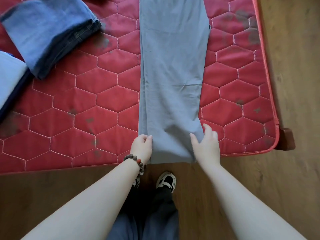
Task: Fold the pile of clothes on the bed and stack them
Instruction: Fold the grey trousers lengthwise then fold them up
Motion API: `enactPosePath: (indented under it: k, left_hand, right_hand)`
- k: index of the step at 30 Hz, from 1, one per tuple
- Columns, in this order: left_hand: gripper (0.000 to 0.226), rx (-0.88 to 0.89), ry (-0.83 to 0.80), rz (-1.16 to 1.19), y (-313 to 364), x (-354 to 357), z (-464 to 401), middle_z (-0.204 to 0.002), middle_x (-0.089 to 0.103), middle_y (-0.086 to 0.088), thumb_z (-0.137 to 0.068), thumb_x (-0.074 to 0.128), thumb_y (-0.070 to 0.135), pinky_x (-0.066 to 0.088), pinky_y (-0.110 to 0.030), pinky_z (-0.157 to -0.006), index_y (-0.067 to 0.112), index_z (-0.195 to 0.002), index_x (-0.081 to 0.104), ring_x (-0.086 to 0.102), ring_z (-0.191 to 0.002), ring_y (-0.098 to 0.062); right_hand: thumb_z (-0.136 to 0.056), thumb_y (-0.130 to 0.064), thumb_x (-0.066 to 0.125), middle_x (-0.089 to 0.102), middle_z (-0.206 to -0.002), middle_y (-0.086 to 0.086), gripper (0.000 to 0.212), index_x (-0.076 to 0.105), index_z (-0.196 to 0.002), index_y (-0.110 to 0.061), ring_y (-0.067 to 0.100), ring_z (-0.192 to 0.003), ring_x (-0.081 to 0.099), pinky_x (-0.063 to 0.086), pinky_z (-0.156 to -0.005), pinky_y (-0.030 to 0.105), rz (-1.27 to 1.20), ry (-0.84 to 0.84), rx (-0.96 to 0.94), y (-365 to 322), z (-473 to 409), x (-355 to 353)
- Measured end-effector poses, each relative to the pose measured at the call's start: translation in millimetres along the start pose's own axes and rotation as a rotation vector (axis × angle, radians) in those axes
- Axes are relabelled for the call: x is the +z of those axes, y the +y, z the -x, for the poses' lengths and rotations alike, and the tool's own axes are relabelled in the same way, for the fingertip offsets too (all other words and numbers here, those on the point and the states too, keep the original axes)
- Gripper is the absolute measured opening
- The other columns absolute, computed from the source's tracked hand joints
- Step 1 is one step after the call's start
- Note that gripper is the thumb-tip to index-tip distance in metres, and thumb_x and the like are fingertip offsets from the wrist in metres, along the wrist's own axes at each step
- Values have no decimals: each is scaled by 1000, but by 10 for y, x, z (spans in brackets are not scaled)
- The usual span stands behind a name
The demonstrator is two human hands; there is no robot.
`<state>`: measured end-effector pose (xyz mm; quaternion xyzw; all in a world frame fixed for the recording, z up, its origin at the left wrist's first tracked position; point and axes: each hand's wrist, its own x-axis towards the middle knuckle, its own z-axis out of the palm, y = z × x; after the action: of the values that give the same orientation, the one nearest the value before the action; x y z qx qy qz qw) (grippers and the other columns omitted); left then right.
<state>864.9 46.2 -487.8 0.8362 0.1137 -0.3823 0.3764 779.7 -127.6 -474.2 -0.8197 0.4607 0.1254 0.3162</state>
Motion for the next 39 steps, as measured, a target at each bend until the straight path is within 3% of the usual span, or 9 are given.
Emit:
enactPosePath:
  k: [5,8,11,20,24,29,31,34,39]
  left_hand:
    - [32,67,68,7,-3,-19,101,-66,37,2,-100,44,27,29,-19,-49,11,-73,39,34,-58,-13]
    - [34,60,-8,-58,-89,-80,112,-65,45,1,-94,58,30,31,-18,-49,10,-70,46,43,-59,-15]
    - [37,-13,-129,-84,-182,-169,131,-94,71,-11,-87,62,36,53,-34,-77,1,-97,66,66,-87,-28]
    - [34,-32,-105,-210,-533,-322,171,-66,52,-9,-91,56,27,45,-33,-63,-2,-74,56,48,-63,-19]
    - [26,-17,-63,-49,-537,-310,87,-88,70,-3,-89,61,28,56,-42,-85,5,-101,69,65,-82,-17]
    - [28,35,50,150,-88,-375,-185,-108,68,-1,-92,61,30,52,-40,-95,15,-115,65,65,-101,-16]
    - [34,45,62,139,106,-374,-314,-113,65,1,-92,60,33,52,-35,-94,14,-121,63,63,-101,-17]
    - [27,53,129,40,286,-348,-404,-98,65,1,-92,60,32,47,-17,-67,13,-110,67,61,-81,-15]
    - [18,46,248,-31,121,-387,-309,-73,62,7,-92,57,30,39,-22,-68,15,-87,67,58,-70,-13]
  right_hand:
    - [-92,-35,60,48,-65,2,39,48,-69,-6,21,-65,46,30,-55,29,-260,-130,112,119,46,-23]
    - [-93,-33,59,53,-70,5,39,55,-79,2,17,-64,45,33,-58,31,-317,-212,95,176,181,11]
    - [-92,-27,62,68,-90,1,18,66,-95,-10,16,-82,62,44,-67,28,-362,-336,195,272,301,78]
    - [-94,-18,59,68,-100,0,8,64,-100,-17,14,-87,62,44,-64,23,-329,-397,207,476,504,176]
    - [-93,-20,62,70,-89,-5,10,66,-100,-14,4,-76,63,45,-57,12,-484,-300,199,400,392,160]
    - [-92,-24,63,72,-95,6,18,68,-102,-11,18,-86,66,53,-78,34,-609,-200,170,69,-70,101]
    - [-92,-24,63,72,-98,8,18,68,-101,-9,20,-86,66,54,-81,37,-656,-192,172,-77,-255,100]
    - [-92,-19,62,72,-98,8,11,69,-91,-11,24,-88,68,55,-82,38,-679,-167,173,-184,-400,141]
    - [-90,-27,63,62,-72,6,28,62,-74,-4,18,-66,53,42,-61,31,-567,-69,198,22,-280,228]
